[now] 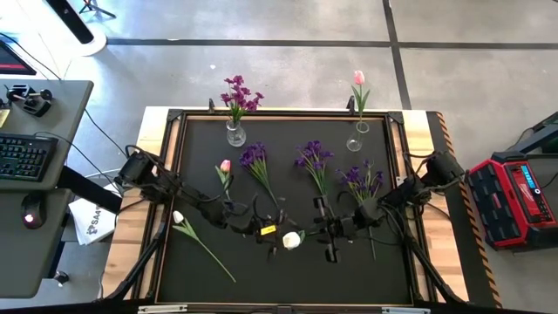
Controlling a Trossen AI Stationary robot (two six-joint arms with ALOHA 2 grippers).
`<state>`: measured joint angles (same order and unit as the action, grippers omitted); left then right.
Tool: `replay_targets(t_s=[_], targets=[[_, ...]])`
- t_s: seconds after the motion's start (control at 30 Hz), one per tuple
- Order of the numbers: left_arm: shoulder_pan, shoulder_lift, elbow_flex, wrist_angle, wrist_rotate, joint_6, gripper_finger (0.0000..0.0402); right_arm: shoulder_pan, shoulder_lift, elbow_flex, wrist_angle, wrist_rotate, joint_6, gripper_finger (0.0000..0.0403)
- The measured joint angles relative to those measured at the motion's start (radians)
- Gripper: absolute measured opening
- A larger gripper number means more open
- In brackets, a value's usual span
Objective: Sort flowers into vase by color
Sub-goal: Put the right white flowers into the right transparent vase
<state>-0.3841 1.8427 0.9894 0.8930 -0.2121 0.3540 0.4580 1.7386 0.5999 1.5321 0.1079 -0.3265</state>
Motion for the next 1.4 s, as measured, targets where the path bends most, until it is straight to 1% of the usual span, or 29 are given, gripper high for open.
replay_targets(t_s=[0.1, 0.2, 0.3, 0.6, 0.8, 0.93, 1.17, 1.23, 1.3, 1.4], targets=[[0.017, 0.005, 0.012, 0.004, 0.051, -0.031, 0.0144, 0.0, -0.001, 0.001, 0.004, 0.002, 0.0, 0.0], [0.023, 0.007, 0.019, 0.004, 0.061, -0.03, 0.0148, 0.0, -0.002, 0.001, 0.007, 0.001, -0.005, 0.0], [0.021, 0.008, 0.019, 0.016, 0.055, -0.003, 0.0125, 0.0, -0.002, 0.001, 0.007, 0.0, -0.006, 0.0], [0.026, 0.008, 0.02, 0.042, 0.053, 0.016, 0.0011, 0.0, -0.003, 0.003, 0.003, -0.002, -0.004, 0.0], [0.02, 0.008, 0.021, 0.037, 0.044, 0.044, 0.0003, 0.0, -0.003, 0.003, -0.006, 0.002, 0.008, 0.0], [0.002, 0.008, 0.021, 0.019, -0.009, 0.058, 0.0001, 0.0, -0.002, 0.003, -0.018, 0.002, 0.008, 0.0], [-0.033, 0.008, 0.023, -0.006, -0.154, 0.149, 0.0001, 0.005, -0.001, 0.002, -0.039, 0.008, 0.051, 0.0], [-0.041, 0.008, 0.023, -0.017, -0.189, 0.157, 0.0001, 0.013, -0.001, 0.002, -0.044, 0.036, 0.056, 0.0002], [-0.045, 0.008, 0.024, -0.031, -0.213, 0.166, 0.0, 0.025, 0.0, 0.001, -0.053, 0.085, 0.056, 0.0011], [-0.055, 0.008, 0.024, -0.052, -0.251, 0.184, 0.0, 0.044, 0.0, 0.001, -0.068, 0.154, 0.048, 0.0046]])
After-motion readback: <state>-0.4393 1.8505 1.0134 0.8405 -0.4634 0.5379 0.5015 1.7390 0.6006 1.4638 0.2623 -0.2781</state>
